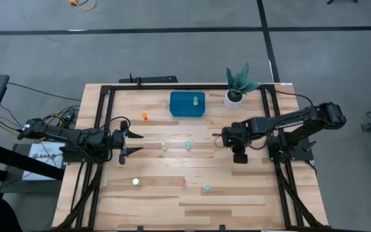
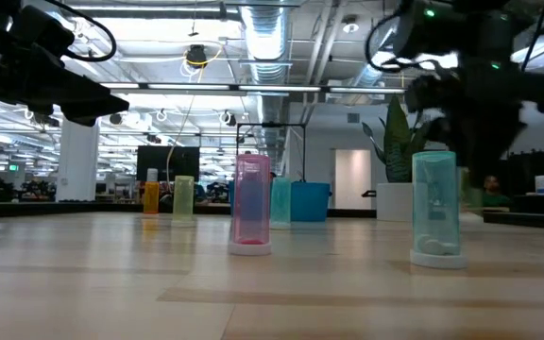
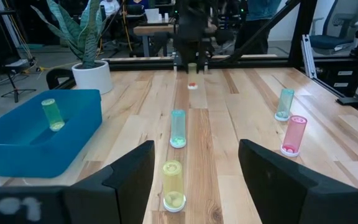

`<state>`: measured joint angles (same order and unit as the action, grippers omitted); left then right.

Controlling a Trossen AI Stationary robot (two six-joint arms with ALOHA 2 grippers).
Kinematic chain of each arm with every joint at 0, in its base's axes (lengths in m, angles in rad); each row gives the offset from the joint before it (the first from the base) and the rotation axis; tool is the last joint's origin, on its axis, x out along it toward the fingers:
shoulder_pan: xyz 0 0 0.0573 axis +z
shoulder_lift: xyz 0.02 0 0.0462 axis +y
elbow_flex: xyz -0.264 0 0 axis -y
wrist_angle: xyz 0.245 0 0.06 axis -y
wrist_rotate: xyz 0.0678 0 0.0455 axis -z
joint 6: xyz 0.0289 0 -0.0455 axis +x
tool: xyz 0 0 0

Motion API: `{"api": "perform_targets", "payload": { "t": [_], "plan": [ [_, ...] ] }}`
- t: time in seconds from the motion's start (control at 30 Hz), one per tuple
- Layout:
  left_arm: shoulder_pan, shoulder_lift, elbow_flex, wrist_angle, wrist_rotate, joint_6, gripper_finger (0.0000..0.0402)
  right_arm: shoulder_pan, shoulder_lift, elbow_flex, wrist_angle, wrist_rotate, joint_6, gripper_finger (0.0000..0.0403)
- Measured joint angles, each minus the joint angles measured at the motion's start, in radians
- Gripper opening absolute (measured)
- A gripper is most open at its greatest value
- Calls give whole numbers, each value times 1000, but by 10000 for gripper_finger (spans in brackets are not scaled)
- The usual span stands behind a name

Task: Pick and place pill bottles into a basket
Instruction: Put the yellow pill bottle into the blue bin

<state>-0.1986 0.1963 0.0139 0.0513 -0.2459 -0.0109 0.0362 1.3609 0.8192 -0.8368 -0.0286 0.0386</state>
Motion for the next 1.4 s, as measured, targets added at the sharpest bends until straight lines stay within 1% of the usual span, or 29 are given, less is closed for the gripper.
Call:
{"api": "perform_targets", "payload": {
  "t": [0.13,0.27,0.37,0.47,0.57,0.73,1.0,1.1,1.17,1.4],
  "plan": [
    [0,0,0,0,0,0,224,-78,0,102,1,0,-68,101],
    [0,0,0,0,0,0,224,-170,5,217,26,0,-171,105],
    [0,0,0,0,0,0,224,-246,42,304,61,1,-249,103],
    [0,0,0,0,0,0,224,-316,113,400,72,1,-331,103],
    [0,0,0,0,0,0,224,-372,214,487,50,-1,-400,103],
    [0,0,0,0,0,0,224,-446,355,602,54,-88,-464,104],
    [0,0,0,0,0,0,224,-540,526,715,45,-109,-493,104],
    [0,0,0,0,0,0,224,-556,578,736,17,-149,-493,104],
    [0,0,0,0,0,0,224,-558,600,737,-10,-167,-493,104],
    [0,0,0,0,0,0,224,-551,640,737,5,-176,-493,104]
  ]
}}
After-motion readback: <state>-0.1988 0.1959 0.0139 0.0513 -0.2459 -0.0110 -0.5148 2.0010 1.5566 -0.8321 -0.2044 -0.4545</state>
